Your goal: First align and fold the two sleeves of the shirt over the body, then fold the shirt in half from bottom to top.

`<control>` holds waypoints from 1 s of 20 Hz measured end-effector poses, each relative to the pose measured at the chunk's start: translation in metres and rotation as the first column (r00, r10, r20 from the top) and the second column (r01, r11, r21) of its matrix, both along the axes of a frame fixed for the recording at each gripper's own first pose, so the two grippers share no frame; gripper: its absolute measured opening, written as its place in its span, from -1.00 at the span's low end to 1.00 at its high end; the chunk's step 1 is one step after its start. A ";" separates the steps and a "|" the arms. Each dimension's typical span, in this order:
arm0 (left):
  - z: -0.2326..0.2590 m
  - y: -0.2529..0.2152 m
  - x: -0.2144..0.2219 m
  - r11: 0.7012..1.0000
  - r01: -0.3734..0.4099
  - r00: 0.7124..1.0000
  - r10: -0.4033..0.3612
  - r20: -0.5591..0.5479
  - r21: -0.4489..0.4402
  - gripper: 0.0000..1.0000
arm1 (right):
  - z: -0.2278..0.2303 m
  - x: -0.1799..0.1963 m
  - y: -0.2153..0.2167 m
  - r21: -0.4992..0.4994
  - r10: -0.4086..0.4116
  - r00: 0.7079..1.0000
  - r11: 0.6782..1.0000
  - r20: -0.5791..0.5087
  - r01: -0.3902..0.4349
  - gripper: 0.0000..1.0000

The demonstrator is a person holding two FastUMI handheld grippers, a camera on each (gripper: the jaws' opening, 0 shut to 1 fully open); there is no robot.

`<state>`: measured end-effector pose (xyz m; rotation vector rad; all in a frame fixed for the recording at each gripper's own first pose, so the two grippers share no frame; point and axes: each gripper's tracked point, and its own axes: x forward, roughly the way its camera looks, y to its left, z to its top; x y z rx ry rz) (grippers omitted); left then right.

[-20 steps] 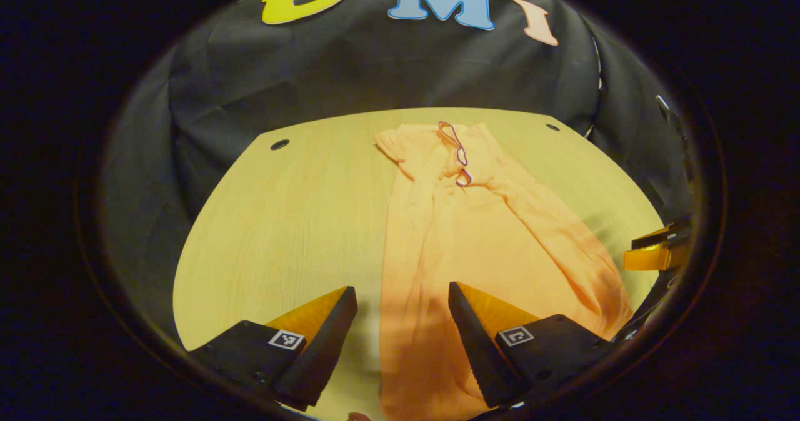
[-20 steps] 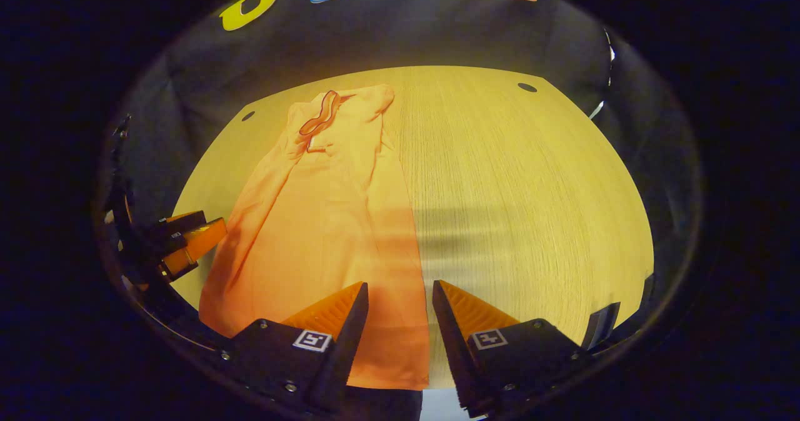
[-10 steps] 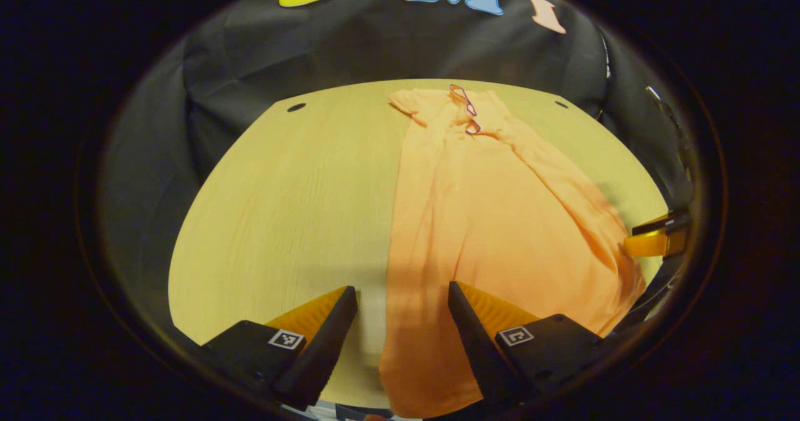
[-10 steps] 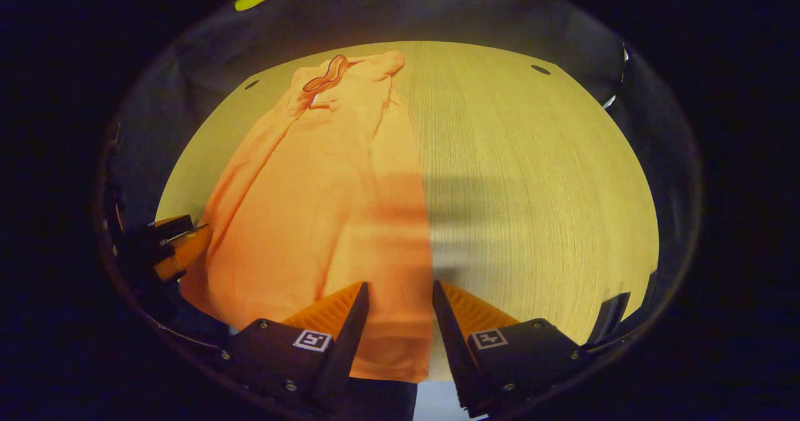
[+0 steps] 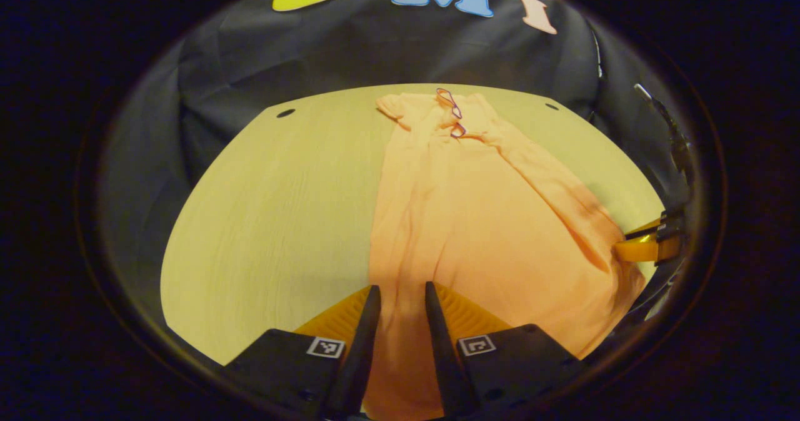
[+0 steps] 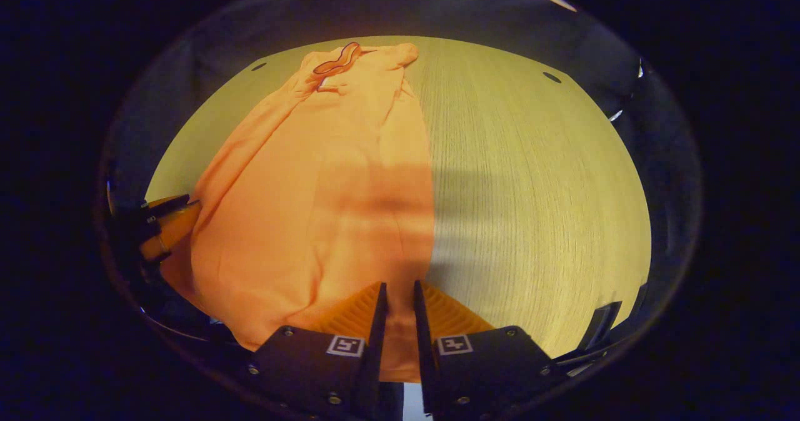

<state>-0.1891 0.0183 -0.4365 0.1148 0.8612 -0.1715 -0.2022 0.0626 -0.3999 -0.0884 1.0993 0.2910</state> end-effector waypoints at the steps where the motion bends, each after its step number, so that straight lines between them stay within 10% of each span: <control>1: 0.001 -0.004 0.000 1.000 0.015 1.000 -0.015 0.000 0.005 -0.07 | -0.001 0.001 0.001 -0.006 -0.005 1.000 1.000 -0.007 0.005 -0.62; 4: 0.002 -0.005 0.001 0.999 0.034 0.999 -0.034 -0.016 0.017 -0.72 | 0.001 0.002 0.005 0.000 0.008 1.000 1.000 -0.014 -0.008 -0.89; 20: 0.068 -0.001 0.133 0.998 -0.037 0.994 0.042 0.100 -0.054 -0.75 | 0.074 0.122 0.020 0.147 -0.076 0.987 0.988 0.140 0.055 -0.99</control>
